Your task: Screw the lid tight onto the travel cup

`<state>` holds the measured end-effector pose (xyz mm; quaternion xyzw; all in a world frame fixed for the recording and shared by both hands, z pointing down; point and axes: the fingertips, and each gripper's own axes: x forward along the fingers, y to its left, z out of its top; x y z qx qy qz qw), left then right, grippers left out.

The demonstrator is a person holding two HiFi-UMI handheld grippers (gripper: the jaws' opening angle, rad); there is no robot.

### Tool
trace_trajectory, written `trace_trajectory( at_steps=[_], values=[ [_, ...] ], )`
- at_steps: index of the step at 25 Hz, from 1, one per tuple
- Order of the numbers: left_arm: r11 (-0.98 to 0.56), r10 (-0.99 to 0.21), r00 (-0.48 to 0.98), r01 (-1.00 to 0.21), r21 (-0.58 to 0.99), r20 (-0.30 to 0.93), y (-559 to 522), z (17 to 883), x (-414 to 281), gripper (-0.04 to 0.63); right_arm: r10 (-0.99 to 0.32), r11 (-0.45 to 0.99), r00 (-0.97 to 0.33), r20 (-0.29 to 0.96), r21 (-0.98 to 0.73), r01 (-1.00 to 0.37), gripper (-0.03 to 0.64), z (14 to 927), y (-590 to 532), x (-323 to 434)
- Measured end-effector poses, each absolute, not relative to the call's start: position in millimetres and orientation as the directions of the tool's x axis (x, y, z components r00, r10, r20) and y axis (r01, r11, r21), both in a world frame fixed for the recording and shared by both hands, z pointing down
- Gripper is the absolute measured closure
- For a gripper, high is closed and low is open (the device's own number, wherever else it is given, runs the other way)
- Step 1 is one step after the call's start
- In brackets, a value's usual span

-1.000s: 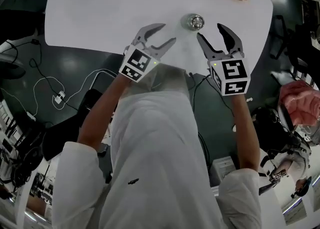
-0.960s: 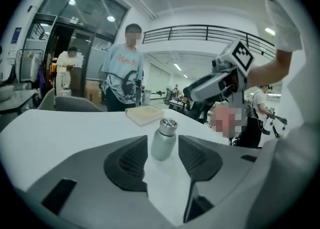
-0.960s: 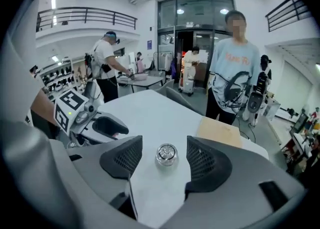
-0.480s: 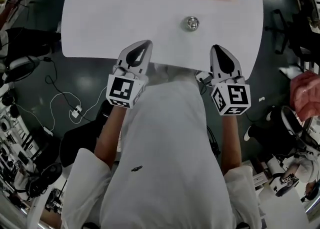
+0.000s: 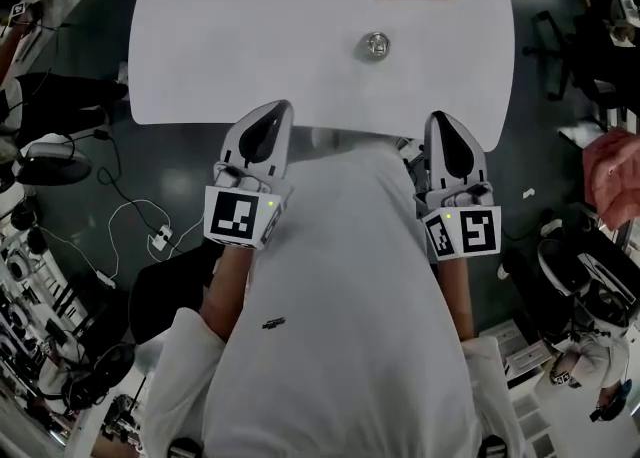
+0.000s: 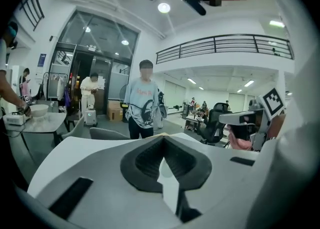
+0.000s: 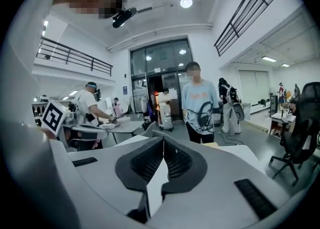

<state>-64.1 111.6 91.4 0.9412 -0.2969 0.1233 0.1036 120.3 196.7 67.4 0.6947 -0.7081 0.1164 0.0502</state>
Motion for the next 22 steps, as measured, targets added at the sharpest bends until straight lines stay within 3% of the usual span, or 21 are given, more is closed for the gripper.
trace_trajectory(
  at_steps=[13,22],
  values=[
    [-0.812,-0.530,0.801,-0.574,0.105,0.280,121,94,-35,0.592,-0.963,0.019,-0.031,0.266,-0.047,-0.999,0.617,91,199,139],
    [-0.811,-0.523,0.803,-0.572,0.124,0.285,132,89,-51,0.592,-0.959,0.015,-0.023,0.283,-0.029,-0.999,0.617,92,205,121]
  ],
)
